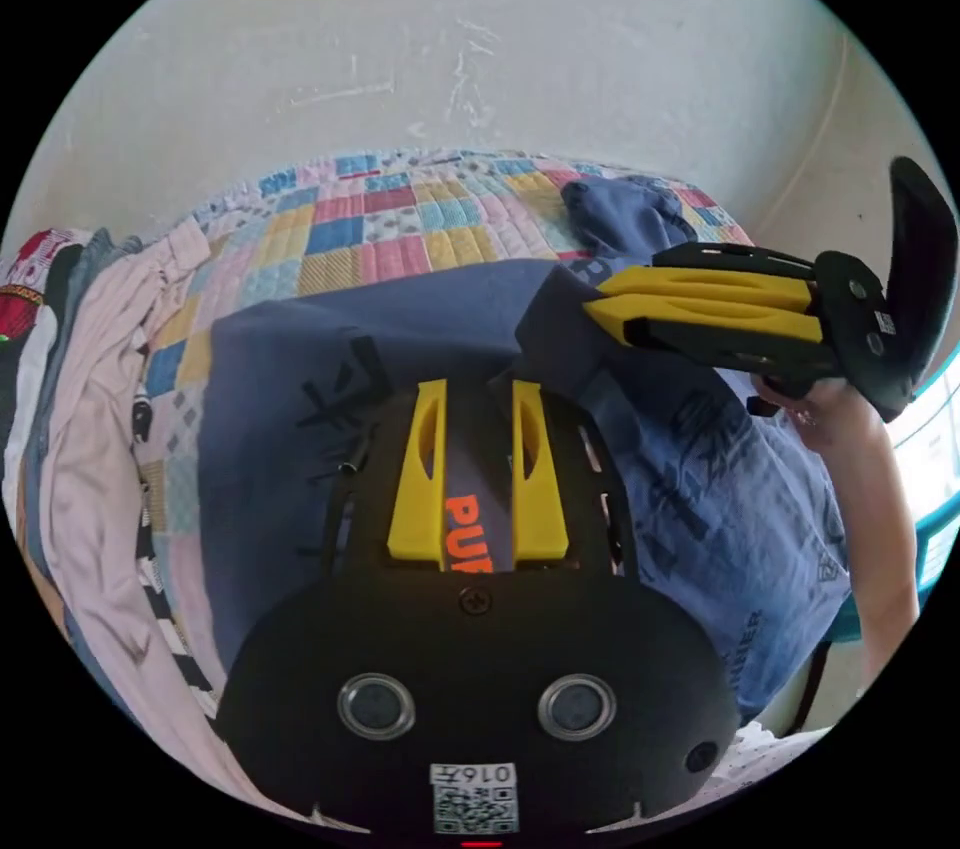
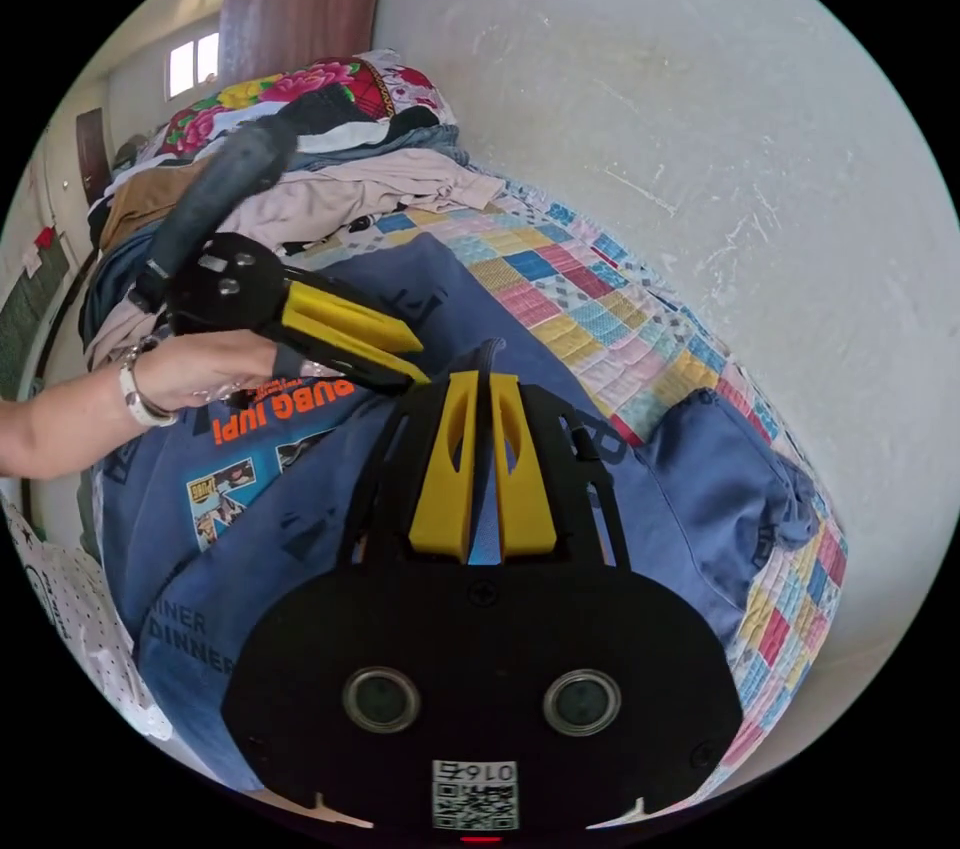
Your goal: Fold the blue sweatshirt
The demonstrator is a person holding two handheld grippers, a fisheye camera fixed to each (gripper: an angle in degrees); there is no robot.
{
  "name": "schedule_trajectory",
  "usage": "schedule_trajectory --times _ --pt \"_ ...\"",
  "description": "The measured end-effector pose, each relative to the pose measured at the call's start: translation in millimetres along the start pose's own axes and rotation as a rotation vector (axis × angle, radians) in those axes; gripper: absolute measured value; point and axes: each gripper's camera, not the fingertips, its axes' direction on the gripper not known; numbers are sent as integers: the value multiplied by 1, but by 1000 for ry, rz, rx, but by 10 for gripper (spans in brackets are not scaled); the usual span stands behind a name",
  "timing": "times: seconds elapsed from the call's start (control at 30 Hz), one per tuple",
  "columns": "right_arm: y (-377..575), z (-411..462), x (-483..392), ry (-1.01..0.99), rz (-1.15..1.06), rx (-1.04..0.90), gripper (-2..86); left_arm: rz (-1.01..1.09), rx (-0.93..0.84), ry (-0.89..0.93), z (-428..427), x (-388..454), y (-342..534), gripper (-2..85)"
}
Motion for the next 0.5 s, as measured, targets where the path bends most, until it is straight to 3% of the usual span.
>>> schedule_trajectory --times 0.13,0.27,0.43,0.5 --pt "3 -1 3 -17 -43 36 7 0 28 159 18 -19 -6 96" --pt "6 -13 16 -98 -47 134 7 15 100 204 15 -38 -3 96" --pt "3 -23 24 -133 -101 166 7 16 129 515 26 -79 1 112" --pt "0 -26 26 -169 -124 178 7 17 111 554 35 -85 1 113"
